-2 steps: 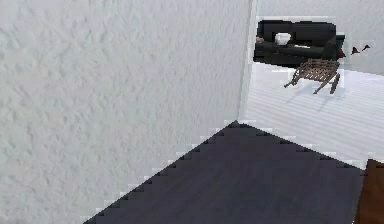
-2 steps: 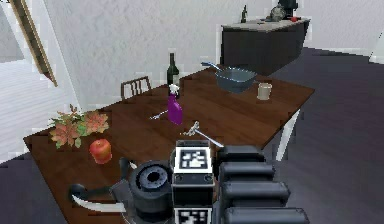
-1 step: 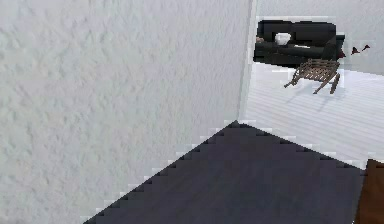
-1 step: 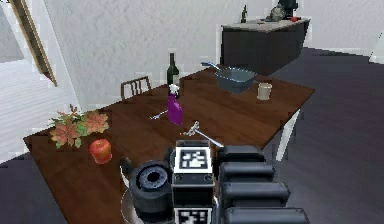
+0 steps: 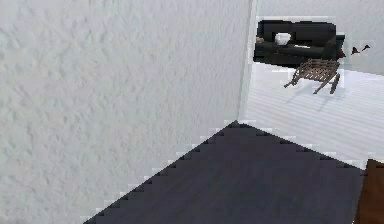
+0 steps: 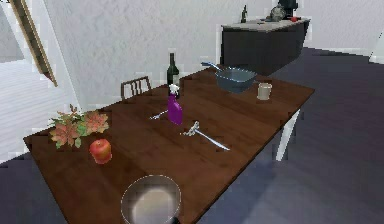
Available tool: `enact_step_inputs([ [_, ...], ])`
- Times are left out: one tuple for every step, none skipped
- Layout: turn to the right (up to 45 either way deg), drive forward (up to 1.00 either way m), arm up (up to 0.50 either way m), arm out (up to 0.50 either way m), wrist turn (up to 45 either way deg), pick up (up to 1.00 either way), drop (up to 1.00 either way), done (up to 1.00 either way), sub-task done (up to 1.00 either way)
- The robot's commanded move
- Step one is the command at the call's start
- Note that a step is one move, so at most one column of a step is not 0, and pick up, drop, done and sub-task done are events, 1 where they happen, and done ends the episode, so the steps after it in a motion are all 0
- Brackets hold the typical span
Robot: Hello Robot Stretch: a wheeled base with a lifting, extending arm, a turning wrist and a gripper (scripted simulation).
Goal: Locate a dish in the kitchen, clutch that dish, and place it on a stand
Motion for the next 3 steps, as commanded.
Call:
enact_step_inputs([
  [0.0,0.0,0.0,0.0,0.0,1.0,0.0,0.0,0.0],
  [0.0,0.0,0.1,0.0,0.0,0.0,0.0,0.0,0.0],
  [-45.0,0.0,0.0,0.0,0.0,0.0,0.0,0.0,0.0],
])
